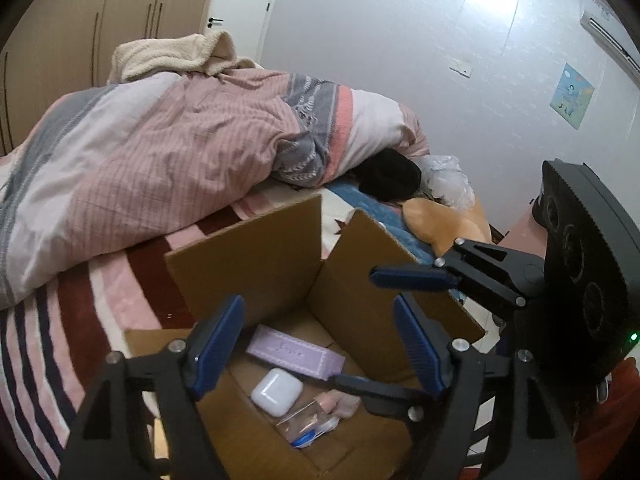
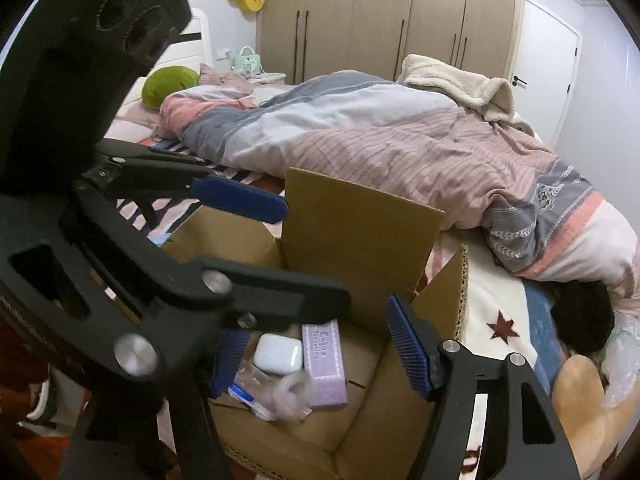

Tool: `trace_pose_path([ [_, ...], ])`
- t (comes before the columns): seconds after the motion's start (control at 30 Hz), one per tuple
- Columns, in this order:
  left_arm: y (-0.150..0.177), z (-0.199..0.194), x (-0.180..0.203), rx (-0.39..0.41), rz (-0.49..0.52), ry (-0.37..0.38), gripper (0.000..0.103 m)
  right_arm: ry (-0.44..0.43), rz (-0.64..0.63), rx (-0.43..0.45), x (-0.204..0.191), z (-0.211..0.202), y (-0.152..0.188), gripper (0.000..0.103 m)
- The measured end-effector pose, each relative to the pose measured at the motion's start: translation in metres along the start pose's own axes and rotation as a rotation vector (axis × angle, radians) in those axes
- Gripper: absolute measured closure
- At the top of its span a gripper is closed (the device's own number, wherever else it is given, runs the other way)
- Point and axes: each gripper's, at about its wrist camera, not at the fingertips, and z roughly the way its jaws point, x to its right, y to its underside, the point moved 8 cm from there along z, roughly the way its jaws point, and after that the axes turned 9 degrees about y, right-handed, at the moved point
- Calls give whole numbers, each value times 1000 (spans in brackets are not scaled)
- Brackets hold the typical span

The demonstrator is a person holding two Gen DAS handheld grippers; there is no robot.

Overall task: Organize rigid objects
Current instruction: 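Reach the right tool to the light-blue square case and grasp it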

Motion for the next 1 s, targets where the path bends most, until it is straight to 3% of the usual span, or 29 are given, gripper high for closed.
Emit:
trace_pose_path([
  [0.1,3,-16,-3,25,0,-19,29,1,-1,20,-6,-3,-5,19],
  [0.4,24,-106,-40,148,-46,-135,29,-40,-73,86,-59,-23,-39,11],
  [0.5,40,-147,-65,200,-77,-215,21,-119,-104,103,-96,-28,-54,11],
  [0.6,66,-183,-92,227,-119,-294,20,-186,-151,111,-139,-27,-64,11],
  [0.8,133,-224,-144,233,-231,-427,20,-358,-286,28,-236,6,-51,11],
  [0.9,166,-230,-163,219,-286,-454,20,-363,-336,-26,-268,40,-32,11],
  [1.0,196,-229,-178,214,-350,-448,20,-312,-357,-94,-281,87,-16,11],
])
